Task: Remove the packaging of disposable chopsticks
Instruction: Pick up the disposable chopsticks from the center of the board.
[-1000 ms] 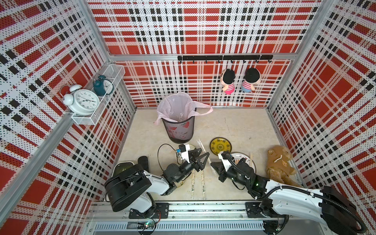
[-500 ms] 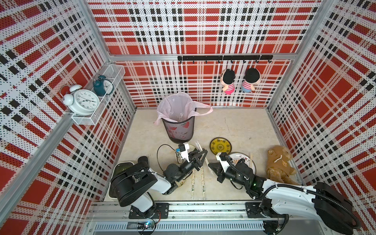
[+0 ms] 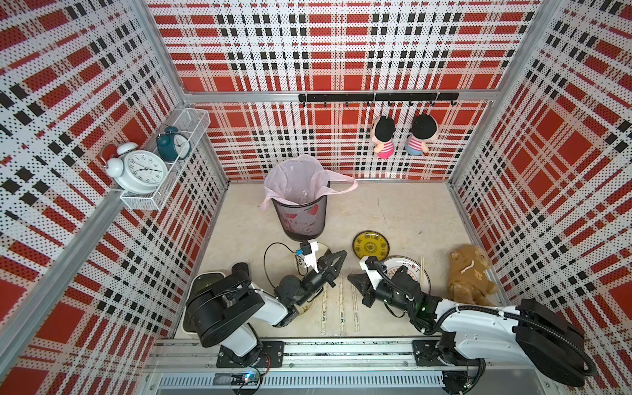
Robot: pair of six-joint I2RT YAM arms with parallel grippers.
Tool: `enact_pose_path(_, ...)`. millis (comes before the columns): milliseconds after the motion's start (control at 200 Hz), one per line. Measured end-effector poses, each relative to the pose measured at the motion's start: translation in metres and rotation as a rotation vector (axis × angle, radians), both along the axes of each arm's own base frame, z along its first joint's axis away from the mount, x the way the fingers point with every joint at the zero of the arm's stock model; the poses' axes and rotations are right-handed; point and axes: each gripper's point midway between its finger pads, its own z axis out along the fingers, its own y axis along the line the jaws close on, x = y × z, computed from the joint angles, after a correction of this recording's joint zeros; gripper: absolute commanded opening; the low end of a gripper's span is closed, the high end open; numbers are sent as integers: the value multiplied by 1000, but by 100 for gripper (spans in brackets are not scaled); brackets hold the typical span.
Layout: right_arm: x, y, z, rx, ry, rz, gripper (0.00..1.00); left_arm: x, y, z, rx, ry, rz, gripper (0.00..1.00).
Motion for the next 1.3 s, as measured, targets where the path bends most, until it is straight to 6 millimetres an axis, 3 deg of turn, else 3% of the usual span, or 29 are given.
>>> enact_pose_path(75, 8, -5, -7, -21, 39, -40, 36, 2, 1, -3, 10, 7, 8, 13)
enact_pose_path(261, 23, -5, -14, -117, 179, -161, 68, 9, 7, -18, 72, 36, 62, 49)
enact_pose_path(356, 12, 0, -30, -188, 260, -206, 71, 7, 17, -23, 86, 47, 89, 67)
enact_pose_path(416, 4, -3, -47, -235, 315, -233, 69, 4, 25, -26, 93, 52, 106, 73)
enact_pose_path(566, -18, -19, -95, -374, 446, -309, 64, -3, 41, -34, 109, 65, 134, 75)
enact_pose_path(707, -36, -22, -121, -493, 511, -345, 56, -10, 55, -38, 113, 73, 154, 75)
enact_pose_path(862, -37, -11, -124, -505, 539, -372, 44, -13, 61, -37, 114, 75, 160, 75)
enact_pose_path(1042, -36, -12, -127, -566, 557, -434, 28, -14, 61, -41, 134, 87, 162, 74)
enact_pose_path(1157, -37, -21, -130, -609, 571, -476, 28, -14, 61, -45, 148, 96, 161, 74)
enact_pose_path(1303, -42, -35, -130, -666, 583, -503, 34, -14, 60, -48, 155, 101, 158, 75)
